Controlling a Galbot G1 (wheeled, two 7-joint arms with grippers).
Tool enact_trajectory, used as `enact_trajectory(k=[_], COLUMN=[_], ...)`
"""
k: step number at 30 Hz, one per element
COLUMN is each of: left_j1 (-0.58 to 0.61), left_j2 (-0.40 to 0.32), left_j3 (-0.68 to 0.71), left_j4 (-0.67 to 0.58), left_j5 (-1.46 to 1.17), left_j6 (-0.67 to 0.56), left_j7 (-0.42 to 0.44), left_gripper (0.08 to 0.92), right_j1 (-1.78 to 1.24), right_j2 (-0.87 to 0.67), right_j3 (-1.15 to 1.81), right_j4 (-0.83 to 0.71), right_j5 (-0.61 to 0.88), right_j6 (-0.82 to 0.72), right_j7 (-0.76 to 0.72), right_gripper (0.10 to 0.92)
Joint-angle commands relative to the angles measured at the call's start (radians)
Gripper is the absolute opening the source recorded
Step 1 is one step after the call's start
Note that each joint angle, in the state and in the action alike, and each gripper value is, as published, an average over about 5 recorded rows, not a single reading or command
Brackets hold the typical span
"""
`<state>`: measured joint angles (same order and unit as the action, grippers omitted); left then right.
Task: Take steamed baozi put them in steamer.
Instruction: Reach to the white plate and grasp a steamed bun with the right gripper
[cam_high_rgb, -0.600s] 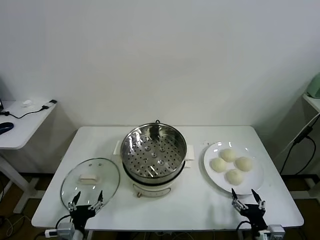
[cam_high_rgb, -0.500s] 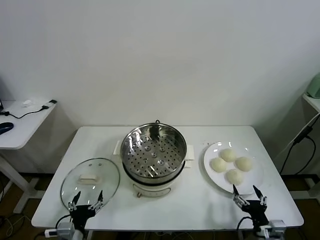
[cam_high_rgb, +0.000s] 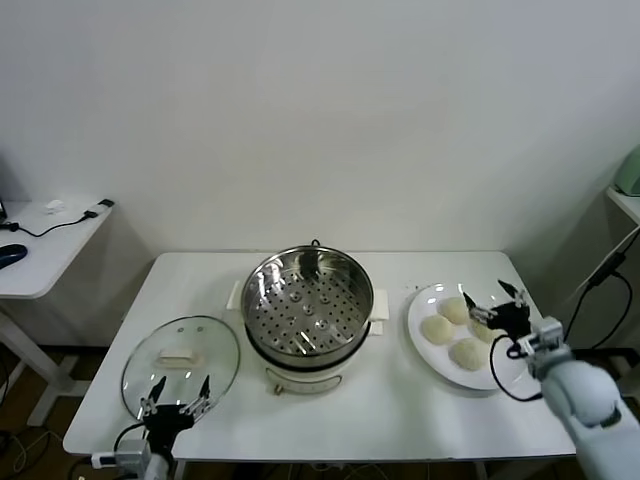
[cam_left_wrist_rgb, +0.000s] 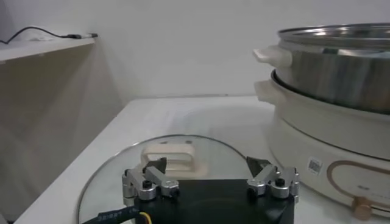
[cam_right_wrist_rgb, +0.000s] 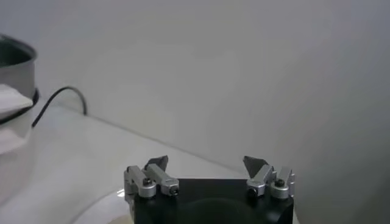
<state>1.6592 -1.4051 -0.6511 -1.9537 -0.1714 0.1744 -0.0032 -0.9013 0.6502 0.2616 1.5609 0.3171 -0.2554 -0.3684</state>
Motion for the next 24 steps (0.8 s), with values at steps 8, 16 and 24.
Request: enact_trajectory(k=[8, 16, 24], left_j1=[0.001, 0.005, 0.014], left_j2=[-0.001, -0.002, -0.006], left_j3=[0.004, 0.005, 0.001], left_j4=[0.013, 0.020, 0.020], left_j5=[0.003, 0.007, 0.009], left_j6=[-0.010, -0.018, -0.020], left_j7=[0.007, 0.008, 0.011], left_gripper=[0.823, 0.823, 0.823], right_j1=[1.332, 1.458, 1.289], right_j2=[-0.185, 0.076, 0.240], right_j3=[-1.448, -1.698, -1.596], right_j4=[-0.438, -0.667, -0.860], right_j5=[-0.165, -0.124, -0.125], right_j6=[0.277, 0.285, 0.255], right_j7=[-0.827, -0.876, -0.825], right_gripper=[0.823, 0.823, 0.823])
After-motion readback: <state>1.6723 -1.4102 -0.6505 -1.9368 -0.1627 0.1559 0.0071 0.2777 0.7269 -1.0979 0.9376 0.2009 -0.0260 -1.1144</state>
